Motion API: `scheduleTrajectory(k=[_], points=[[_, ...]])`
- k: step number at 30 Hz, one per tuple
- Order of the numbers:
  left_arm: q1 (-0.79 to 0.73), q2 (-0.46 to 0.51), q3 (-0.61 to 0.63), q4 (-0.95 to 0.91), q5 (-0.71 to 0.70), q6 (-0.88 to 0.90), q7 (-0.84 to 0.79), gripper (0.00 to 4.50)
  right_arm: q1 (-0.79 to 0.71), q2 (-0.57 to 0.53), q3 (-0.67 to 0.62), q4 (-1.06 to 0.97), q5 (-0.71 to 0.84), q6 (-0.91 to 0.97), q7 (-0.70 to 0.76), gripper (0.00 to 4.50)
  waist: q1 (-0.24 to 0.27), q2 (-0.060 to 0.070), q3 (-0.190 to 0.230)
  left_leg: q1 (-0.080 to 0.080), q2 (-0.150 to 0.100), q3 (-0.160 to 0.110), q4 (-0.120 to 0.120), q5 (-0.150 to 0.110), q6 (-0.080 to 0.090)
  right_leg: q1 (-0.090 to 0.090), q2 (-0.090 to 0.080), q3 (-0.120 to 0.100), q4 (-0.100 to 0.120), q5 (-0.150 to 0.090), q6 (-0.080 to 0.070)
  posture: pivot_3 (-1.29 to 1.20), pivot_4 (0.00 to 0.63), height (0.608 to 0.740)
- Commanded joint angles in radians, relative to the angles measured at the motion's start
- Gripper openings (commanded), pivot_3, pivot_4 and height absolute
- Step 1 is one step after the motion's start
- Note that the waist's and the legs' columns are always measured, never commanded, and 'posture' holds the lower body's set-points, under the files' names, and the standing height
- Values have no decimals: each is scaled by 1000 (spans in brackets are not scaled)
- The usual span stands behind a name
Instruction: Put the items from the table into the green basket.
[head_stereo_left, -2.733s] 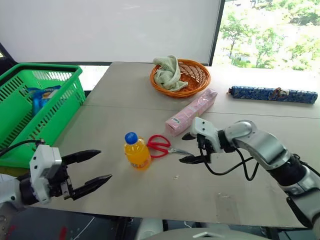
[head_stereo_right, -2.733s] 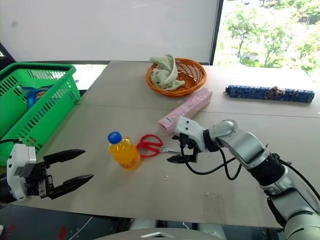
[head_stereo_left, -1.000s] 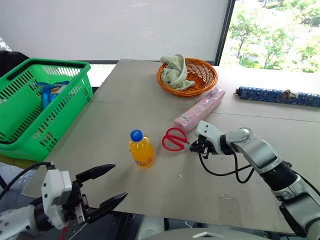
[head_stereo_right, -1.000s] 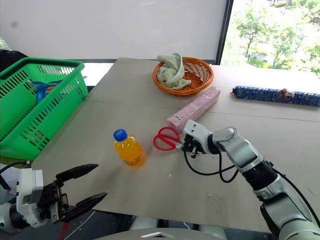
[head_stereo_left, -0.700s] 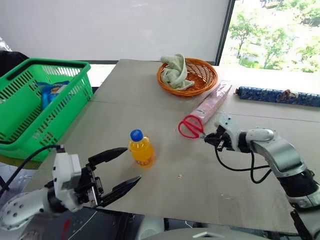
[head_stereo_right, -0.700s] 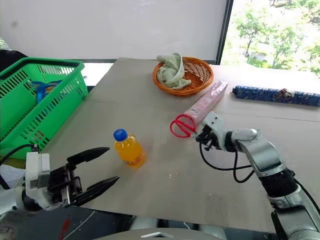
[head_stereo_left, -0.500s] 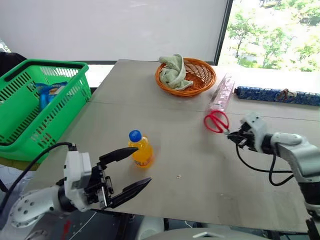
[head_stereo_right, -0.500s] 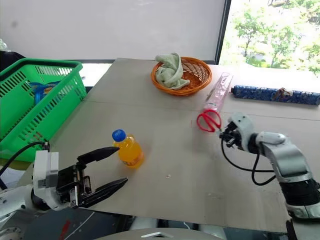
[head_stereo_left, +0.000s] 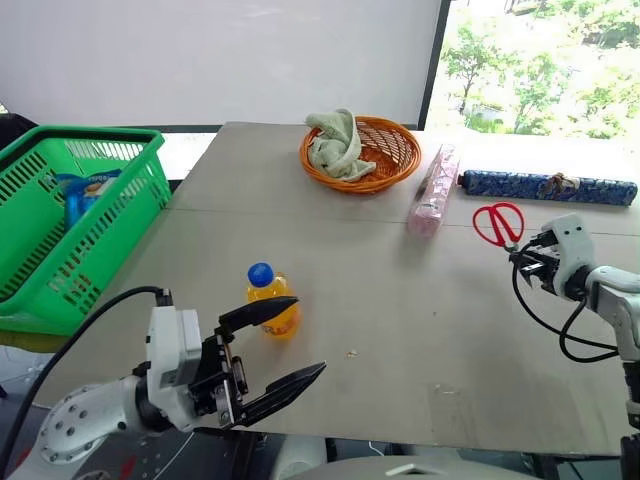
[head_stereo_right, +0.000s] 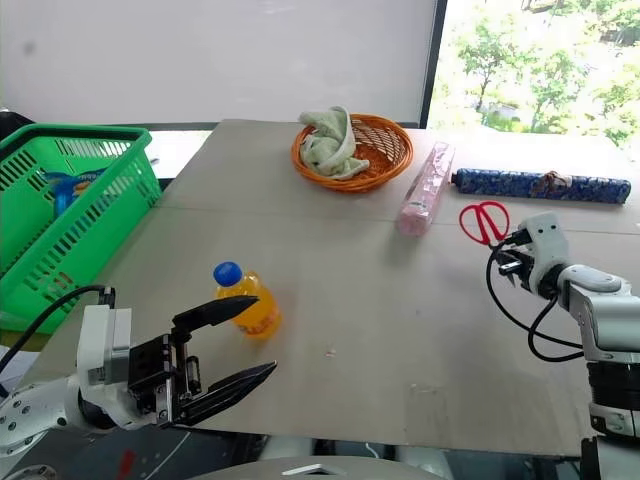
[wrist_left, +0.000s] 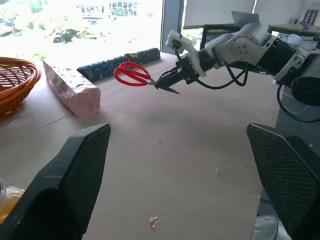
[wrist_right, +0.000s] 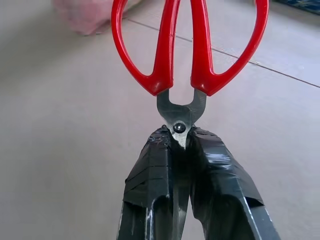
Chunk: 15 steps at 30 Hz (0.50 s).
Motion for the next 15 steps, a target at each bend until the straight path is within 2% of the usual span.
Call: scheduleTrajectory(k=[1,5,8,12,15], points=[[-6,11,10,-47,-24,-16,11,4500,-52,-4,-32,63,-39,-31,-84,11,1,0,0,0,0,0,0,0,0,0,0,0,0,0,0,81,1,740],[-41,16,-5,-55,-47,-7,44,4500,-106,10,-23,180,-71,-62,-155,11,0,1,0,0,0,0,0,1,-2,0,0,0,0,0,0,76,4,740],[-72,15,-14,-56,-71,0,77,4500,-139,15,-6,268,-61,-70,-133,11,-2,1,0,0,0,1,0,2,-3,0,1,1,1,0,0,68,3,740],[-102,13,-21,-60,-94,8,122,4500,-149,7,0,309,-34,-57,-85,1864,-1,2,-1,0,0,1,0,2,-4,0,1,1,1,0,0,76,0,740],[-135,-6,2,-50,-137,10,209,4500,-128,-9,-16,264,-22,-55,-64,3275,-1,2,-1,0,0,1,0,2,-4,0,1,2,1,0,0,80,0,740]])
